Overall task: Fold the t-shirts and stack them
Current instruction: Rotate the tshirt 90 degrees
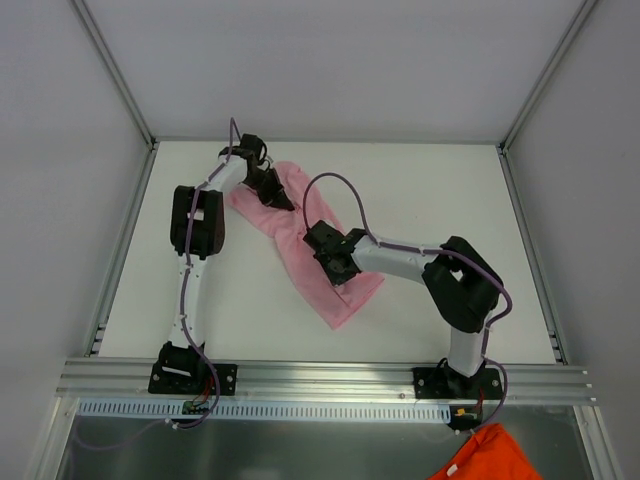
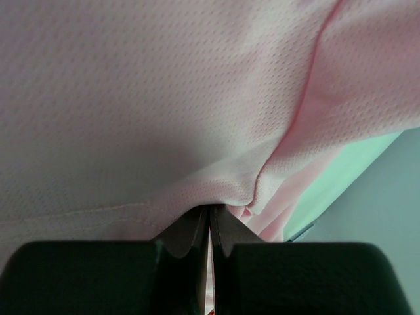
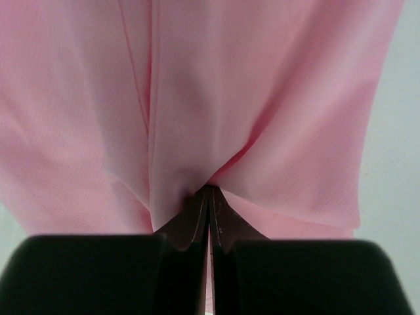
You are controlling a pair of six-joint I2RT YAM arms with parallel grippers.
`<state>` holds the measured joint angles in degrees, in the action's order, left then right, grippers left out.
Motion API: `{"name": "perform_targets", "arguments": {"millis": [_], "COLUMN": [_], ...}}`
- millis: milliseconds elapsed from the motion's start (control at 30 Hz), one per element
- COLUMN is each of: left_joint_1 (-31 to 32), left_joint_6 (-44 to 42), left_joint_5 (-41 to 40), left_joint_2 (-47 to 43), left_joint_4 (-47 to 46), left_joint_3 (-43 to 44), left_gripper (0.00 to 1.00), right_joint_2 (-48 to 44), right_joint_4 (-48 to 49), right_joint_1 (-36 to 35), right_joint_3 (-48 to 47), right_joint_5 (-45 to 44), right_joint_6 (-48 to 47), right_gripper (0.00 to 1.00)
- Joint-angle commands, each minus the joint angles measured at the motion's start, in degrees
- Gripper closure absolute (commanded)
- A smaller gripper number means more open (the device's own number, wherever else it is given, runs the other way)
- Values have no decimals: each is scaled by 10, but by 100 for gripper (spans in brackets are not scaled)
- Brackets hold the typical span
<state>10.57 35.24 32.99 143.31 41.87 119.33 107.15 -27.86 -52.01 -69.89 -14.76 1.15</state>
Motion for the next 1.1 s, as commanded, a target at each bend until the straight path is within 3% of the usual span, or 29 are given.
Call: {"name": "perform_targets", "arguments": {"millis": [0,400,633,867,1067], "left_joint_1": [3,17,35,43,40], "left_joint_6": [-21,-8,-13,-26,-44], "left_joint_5": [-34,49,86,85,51], "left_joint_2": [31,54,52,42,21], "left_joint_4": [3,-35,-48,-43,-31], "left_joint_3": [23,46,36,28,30], "left_gripper": [100,100,100,100,99], "right_joint_2": [8,-25,-17,42,37], "right_joint_4": [-26,-22,31,12,-2], "right_joint_1": [-13,-42,-56,-105,-108], "right_joint_3": [-24,-25,-24,-104,-98], "right_joint_5": [16,73,161,166,151], "right_joint_6": [18,38,61,53,40], "right_gripper": [99,99,99,99,99]}}
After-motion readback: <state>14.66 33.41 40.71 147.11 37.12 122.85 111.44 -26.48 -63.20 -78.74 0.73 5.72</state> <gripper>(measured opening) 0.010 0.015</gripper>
